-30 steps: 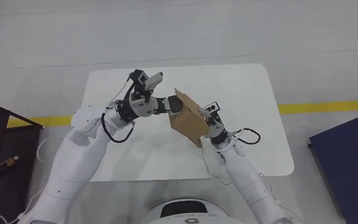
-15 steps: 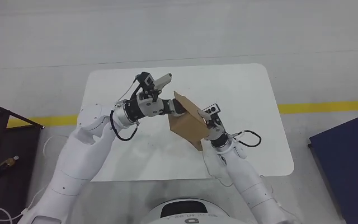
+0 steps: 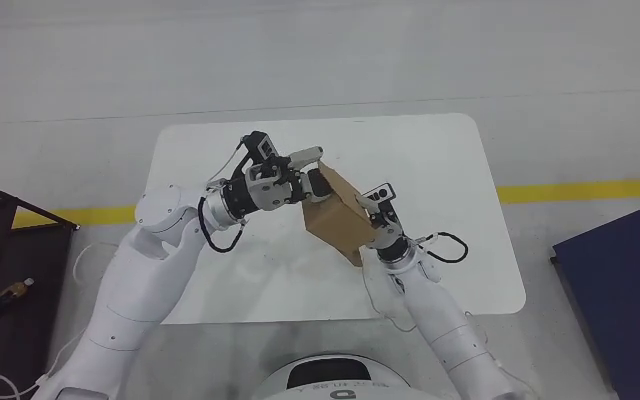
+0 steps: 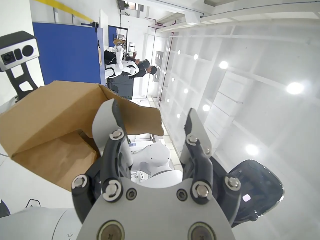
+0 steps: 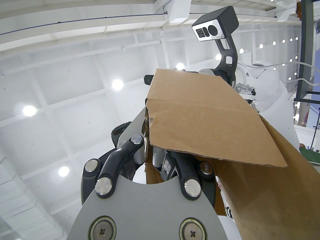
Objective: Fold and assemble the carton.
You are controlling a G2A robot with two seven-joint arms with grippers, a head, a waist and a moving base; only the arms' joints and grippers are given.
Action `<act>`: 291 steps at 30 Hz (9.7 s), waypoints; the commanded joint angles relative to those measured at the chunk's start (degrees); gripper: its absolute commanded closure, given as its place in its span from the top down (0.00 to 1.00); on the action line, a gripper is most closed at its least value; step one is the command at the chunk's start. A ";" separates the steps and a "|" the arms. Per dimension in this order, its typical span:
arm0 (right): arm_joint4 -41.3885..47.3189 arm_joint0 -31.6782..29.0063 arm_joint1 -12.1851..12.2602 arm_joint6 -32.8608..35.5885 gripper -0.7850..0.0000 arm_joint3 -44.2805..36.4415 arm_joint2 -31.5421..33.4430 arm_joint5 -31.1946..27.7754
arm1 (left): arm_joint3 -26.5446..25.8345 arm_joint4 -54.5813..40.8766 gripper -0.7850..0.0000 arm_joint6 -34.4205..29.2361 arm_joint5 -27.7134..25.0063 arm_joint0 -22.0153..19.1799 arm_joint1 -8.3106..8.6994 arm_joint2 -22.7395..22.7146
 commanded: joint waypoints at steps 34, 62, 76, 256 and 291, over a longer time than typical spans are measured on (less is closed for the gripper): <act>-5.40 0.26 0.70 0.06 0.00 -0.08 0.83 -1.41 | -4.03 2.43 0.44 -1.17 14.58 -0.16 1.37 -4.71; -10.10 0.43 2.15 -1.16 0.00 -2.00 2.81 -0.90 | -3.24 5.10 0.37 -3.79 22.38 1.85 3.23 -5.73; -8.87 0.53 2.39 -1.47 0.00 -2.53 3.09 -1.48 | -4.06 7.09 0.37 -4.30 24.66 3.47 4.29 -6.59; -90.49 -20.30 12.66 -43.57 0.75 -30.88 12.13 1.78 | -0.91 -6.00 1.00 4.59 -4.87 23.64 7.74 -22.73; -96.92 6.93 9.42 -58.90 1.00 -9.99 -5.42 -2.73 | -0.91 -6.00 1.00 4.59 -4.87 23.64 7.74 -22.73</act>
